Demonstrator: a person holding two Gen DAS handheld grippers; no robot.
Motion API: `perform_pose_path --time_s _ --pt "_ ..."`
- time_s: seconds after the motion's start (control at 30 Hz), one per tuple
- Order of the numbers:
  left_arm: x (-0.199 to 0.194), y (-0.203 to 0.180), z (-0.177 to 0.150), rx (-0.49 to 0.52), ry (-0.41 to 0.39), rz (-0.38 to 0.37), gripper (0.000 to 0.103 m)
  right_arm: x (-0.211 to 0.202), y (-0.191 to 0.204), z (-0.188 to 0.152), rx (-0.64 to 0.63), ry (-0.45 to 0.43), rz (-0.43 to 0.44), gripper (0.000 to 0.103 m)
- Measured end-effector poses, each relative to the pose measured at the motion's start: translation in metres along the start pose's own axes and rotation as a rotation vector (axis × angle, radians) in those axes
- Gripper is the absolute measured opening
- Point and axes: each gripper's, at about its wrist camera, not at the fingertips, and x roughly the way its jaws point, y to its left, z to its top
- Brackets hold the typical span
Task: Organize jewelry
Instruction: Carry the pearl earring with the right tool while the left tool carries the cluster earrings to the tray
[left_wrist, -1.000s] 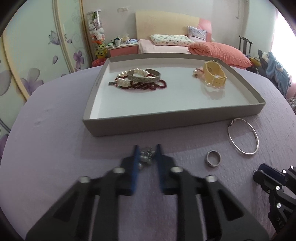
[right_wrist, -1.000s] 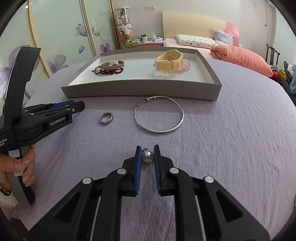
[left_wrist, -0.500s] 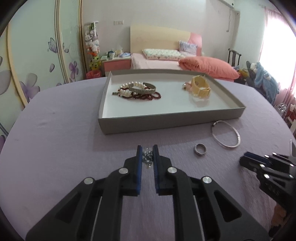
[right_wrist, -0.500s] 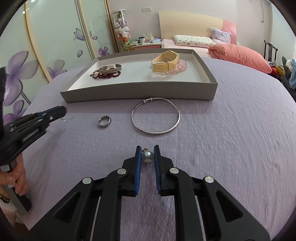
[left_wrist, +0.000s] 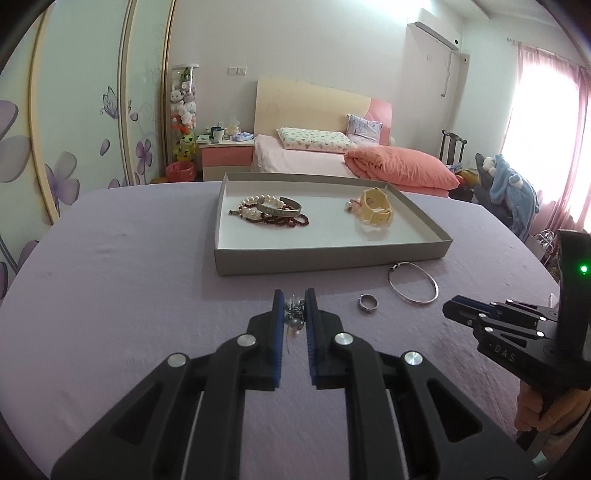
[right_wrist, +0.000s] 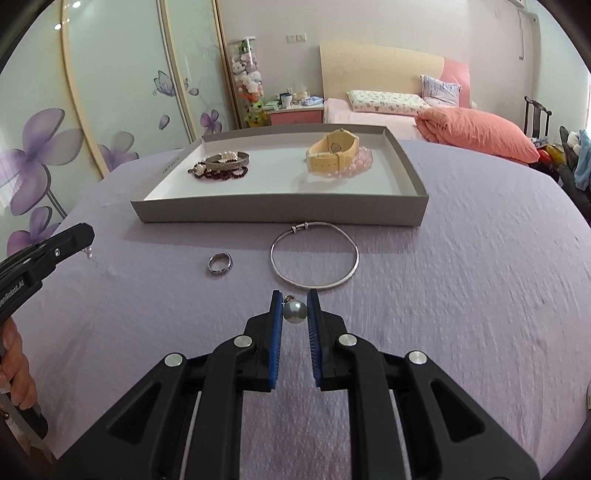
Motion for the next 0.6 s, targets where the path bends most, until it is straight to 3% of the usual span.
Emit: perform_pose_path --time_s 0.6 --pt "-0.005 -0.005 -0.004 0.002 -0.014 -0.015 0.012 -0.015 -0.003 0.011 0.001 -0.078 -0.014 0.014"
